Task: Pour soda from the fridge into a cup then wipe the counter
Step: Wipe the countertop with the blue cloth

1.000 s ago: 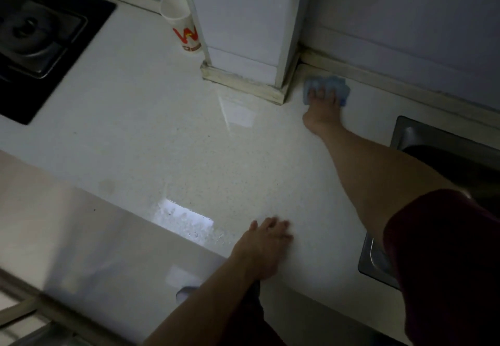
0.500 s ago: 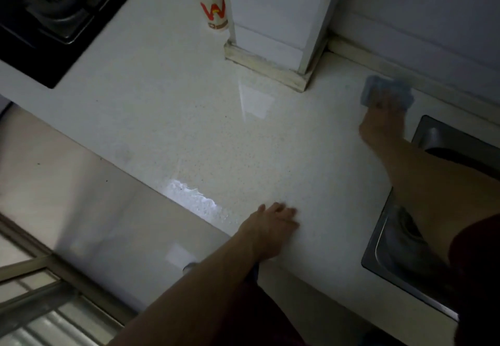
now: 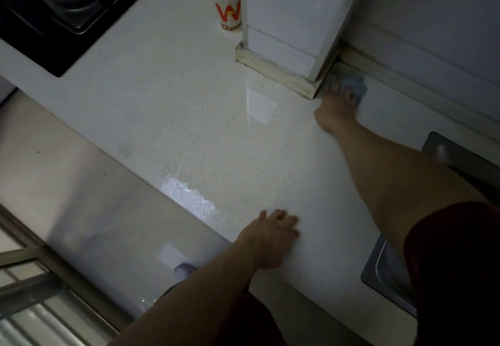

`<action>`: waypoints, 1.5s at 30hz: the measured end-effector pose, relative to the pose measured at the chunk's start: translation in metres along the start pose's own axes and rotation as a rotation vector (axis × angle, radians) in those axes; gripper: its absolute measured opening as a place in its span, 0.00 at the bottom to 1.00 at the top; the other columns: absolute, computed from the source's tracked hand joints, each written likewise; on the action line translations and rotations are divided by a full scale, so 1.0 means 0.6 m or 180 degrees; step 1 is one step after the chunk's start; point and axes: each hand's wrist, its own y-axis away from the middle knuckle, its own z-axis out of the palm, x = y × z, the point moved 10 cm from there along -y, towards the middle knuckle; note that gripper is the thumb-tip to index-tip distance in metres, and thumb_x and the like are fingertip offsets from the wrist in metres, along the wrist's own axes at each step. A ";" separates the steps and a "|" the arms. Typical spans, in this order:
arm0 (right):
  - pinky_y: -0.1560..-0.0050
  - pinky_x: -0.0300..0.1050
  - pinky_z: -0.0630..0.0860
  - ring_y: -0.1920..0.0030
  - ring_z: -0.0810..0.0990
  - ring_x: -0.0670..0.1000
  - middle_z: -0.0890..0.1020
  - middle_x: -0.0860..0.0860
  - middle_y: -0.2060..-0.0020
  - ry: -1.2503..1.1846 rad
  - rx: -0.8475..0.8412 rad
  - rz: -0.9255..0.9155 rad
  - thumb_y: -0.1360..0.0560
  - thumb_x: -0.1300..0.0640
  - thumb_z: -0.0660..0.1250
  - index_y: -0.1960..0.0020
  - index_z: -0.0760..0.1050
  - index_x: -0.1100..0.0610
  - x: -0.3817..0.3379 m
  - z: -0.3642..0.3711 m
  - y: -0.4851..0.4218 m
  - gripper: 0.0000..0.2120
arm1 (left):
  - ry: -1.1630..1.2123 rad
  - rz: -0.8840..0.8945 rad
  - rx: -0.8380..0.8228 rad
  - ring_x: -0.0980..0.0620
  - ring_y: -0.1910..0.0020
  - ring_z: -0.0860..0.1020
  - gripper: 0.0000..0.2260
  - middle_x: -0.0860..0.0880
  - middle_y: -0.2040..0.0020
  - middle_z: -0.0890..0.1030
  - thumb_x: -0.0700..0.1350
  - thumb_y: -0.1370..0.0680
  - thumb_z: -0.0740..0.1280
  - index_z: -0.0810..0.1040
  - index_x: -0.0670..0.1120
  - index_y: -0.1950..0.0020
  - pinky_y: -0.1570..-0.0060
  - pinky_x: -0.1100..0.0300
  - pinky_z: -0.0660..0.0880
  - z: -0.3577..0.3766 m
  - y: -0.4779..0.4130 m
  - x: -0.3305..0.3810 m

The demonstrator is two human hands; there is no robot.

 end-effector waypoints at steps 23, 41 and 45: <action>0.29 0.59 0.61 0.28 0.61 0.63 0.63 0.61 0.27 -0.0127 0.0067 0.0022 0.27 0.57 0.64 0.25 0.58 0.60 -0.088 0.065 0.242 0.33 | -0.0540 -0.0242 0.0643 0.37 0.23 0.49 0.32 0.41 0.21 0.47 0.42 0.23 0.64 0.54 0.38 0.23 0.26 0.37 0.52 0.047 0.106 -0.102; 0.27 0.56 0.58 0.26 0.56 0.60 0.58 0.56 0.24 -0.0946 0.0204 0.1387 0.28 0.62 0.62 0.22 0.54 0.54 -0.039 0.165 0.524 0.36 | -0.0607 0.0265 0.0967 0.41 0.23 0.53 0.30 0.42 0.22 0.52 0.46 0.24 0.66 0.60 0.40 0.25 0.25 0.42 0.56 0.072 0.134 -0.167; 0.31 0.61 0.64 0.29 0.65 0.64 0.66 0.58 0.27 -0.0841 0.0358 -0.0007 0.36 0.64 0.60 0.26 0.64 0.57 -0.186 0.174 0.530 0.37 | -0.0664 0.0481 0.1239 0.40 0.31 0.64 0.24 0.39 0.31 0.64 0.45 0.27 0.66 0.67 0.40 0.33 0.31 0.47 0.64 0.076 0.149 -0.172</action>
